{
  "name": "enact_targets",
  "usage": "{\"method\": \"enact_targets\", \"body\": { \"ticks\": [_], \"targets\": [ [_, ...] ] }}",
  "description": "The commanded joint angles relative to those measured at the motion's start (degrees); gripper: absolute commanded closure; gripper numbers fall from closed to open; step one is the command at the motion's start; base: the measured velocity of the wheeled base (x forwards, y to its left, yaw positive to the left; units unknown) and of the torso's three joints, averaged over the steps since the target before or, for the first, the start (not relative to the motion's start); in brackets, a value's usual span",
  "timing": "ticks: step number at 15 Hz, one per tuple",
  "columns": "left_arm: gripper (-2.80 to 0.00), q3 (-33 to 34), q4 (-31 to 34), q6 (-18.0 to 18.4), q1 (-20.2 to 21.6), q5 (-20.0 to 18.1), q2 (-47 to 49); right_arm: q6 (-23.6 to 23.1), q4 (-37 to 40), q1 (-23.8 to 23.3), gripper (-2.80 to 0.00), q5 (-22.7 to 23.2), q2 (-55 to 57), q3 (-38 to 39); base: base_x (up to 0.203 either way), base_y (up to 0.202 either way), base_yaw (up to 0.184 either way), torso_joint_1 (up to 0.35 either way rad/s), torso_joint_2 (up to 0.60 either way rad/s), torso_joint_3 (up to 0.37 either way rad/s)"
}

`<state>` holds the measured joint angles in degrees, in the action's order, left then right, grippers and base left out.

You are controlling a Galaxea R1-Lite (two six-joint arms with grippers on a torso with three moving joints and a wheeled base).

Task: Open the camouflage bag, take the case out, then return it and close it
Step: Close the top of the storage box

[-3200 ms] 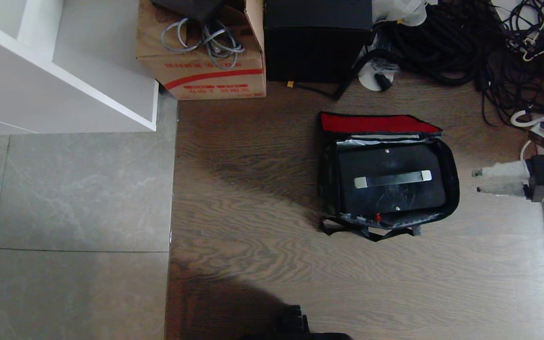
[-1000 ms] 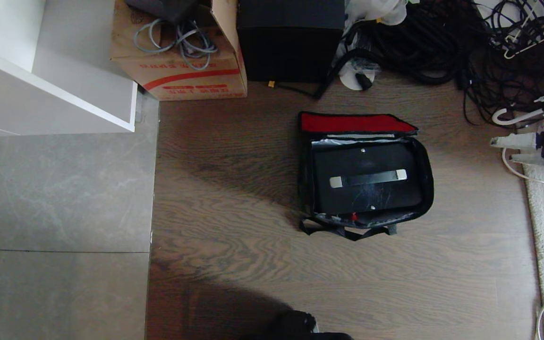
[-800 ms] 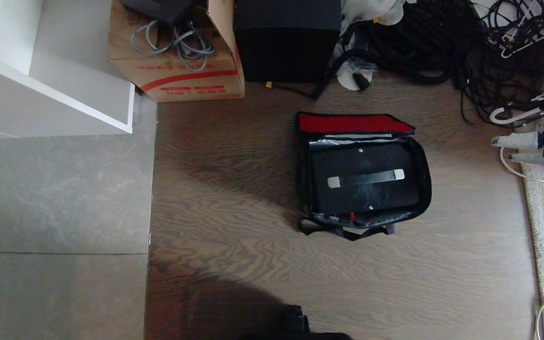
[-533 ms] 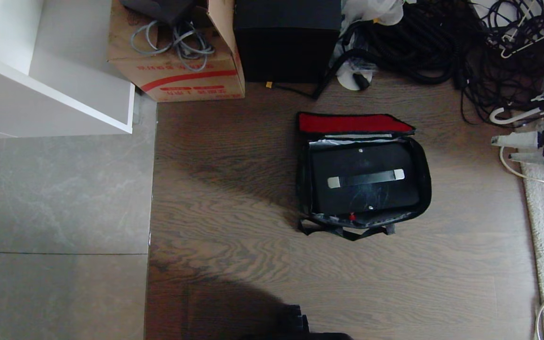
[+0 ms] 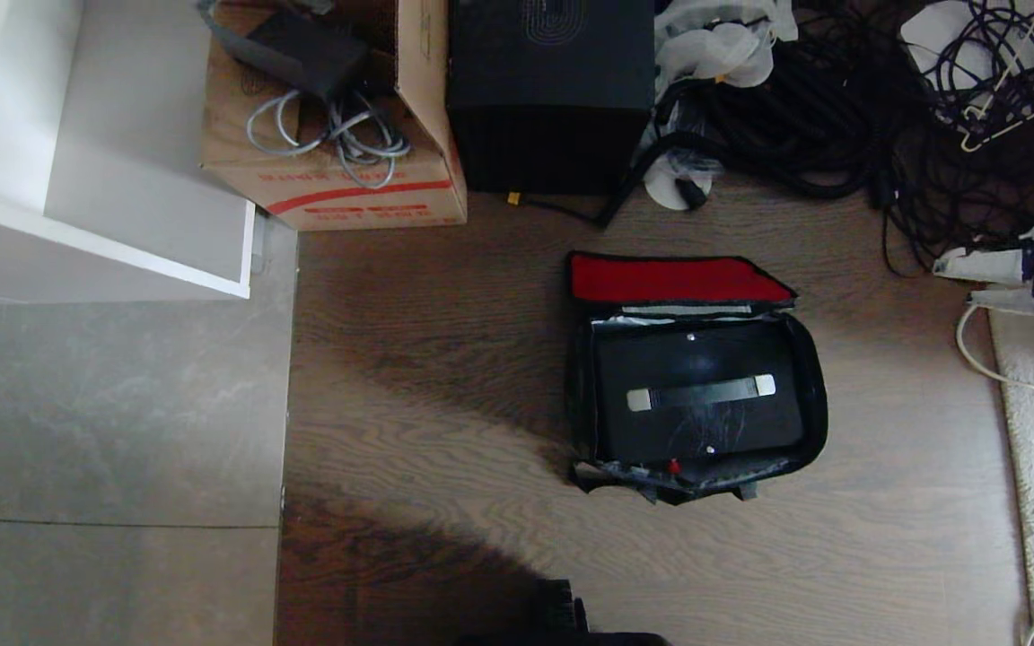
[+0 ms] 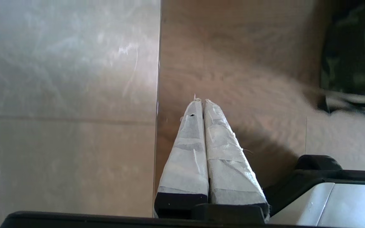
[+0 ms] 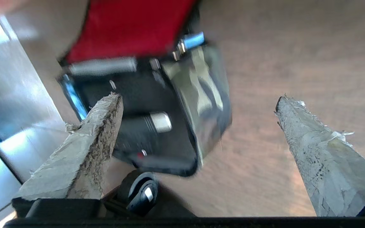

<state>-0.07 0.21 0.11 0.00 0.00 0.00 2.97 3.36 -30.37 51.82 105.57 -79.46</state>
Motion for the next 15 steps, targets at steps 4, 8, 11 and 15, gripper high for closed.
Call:
{"method": "enact_targets", "body": {
  "ticks": [4, 8, 11, 15],
  "targets": [
    [0.0, -0.01, -0.03, 0.07, 0.0, 0.0, 0.0, 1.05, 0.07, 0.13, -2.8, 1.98, -0.3, 0.32, 0.101, 0.0, 0.002, 0.002, 0.0, 0.0],
    [0.0, -0.01, -0.03, 0.07, 0.0, 0.0, 0.0, 2.71, 0.14, 1.26, -2.8, 2.76, -0.22, 1.68, 0.0, 0.0, 0.0, 0.0, 0.0, 0.0],
    [0.0, -0.01, -0.03, 0.07, 0.0, 0.0, 0.0, 6.04, -0.24, 4.35, -2.8, 2.66, 2.66, 2.04, 0.0, 0.0, 0.0, 0.0, 0.0, 0.0],
    [0.0, -0.01, -0.03, 0.07, 0.0, 0.0, 0.0, 11.76, -2.43, 8.55, -2.8, 2.55, 10.16, 0.39, 0.0, 0.0, 0.0, 0.0, 0.0, 0.0]
  ]
}}
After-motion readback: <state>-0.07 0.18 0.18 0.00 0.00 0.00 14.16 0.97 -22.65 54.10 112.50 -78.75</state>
